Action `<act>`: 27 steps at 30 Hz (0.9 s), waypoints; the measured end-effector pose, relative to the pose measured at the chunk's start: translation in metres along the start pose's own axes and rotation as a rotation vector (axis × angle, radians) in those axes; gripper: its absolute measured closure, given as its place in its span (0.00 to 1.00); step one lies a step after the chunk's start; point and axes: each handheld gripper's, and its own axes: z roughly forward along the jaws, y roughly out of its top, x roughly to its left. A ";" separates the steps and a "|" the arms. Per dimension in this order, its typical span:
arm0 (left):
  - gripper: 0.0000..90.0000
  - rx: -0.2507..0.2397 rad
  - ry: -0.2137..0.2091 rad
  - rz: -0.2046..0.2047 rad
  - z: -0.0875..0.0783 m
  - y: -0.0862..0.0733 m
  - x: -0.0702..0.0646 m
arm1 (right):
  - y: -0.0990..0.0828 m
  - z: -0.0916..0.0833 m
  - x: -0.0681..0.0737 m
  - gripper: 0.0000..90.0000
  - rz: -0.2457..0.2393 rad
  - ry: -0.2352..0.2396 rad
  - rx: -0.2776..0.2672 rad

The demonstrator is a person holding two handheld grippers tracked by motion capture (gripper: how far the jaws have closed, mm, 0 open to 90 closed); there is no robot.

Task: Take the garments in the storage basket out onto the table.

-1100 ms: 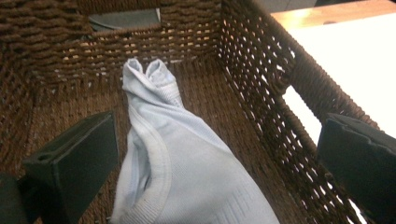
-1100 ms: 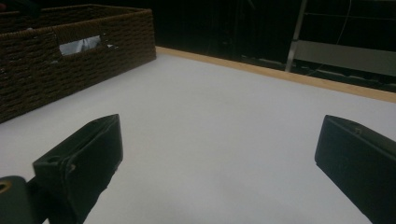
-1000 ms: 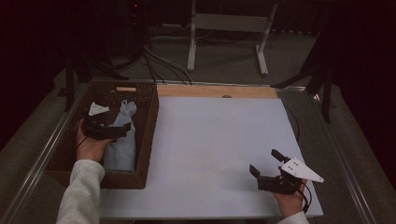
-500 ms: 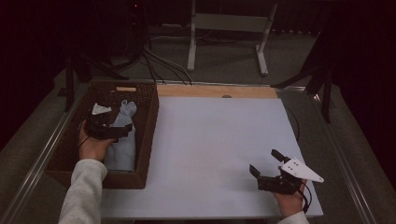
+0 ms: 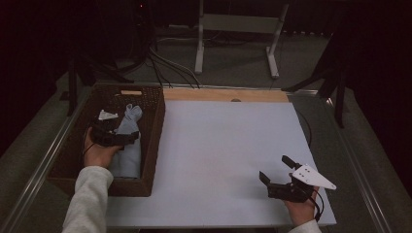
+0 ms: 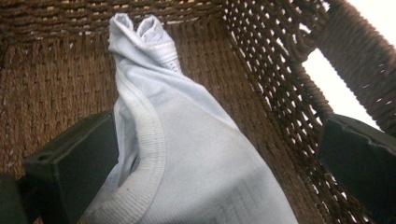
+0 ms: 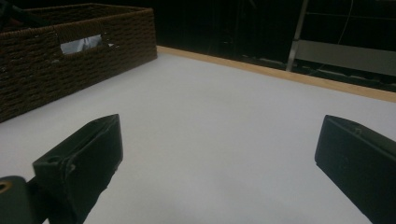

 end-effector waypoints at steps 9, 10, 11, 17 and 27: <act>0.00 0.032 -0.012 0.002 0.007 -0.001 0.001 | 0.000 0.000 0.000 0.01 0.001 0.001 0.000; 0.00 0.038 -0.010 -0.002 0.007 -0.002 0.001 | 0.000 0.000 0.000 0.01 0.000 0.002 0.000; 0.00 0.045 -0.010 -0.004 0.008 -0.002 0.002 | 0.000 0.000 0.000 0.01 -0.001 0.002 0.001; 0.00 0.075 -0.017 -0.008 0.015 -0.003 0.001 | 0.000 0.000 0.000 0.01 0.001 0.003 -0.001; 0.00 0.234 0.001 -0.054 0.022 0.002 -0.001 | 0.000 0.000 0.000 0.01 0.002 0.003 -0.001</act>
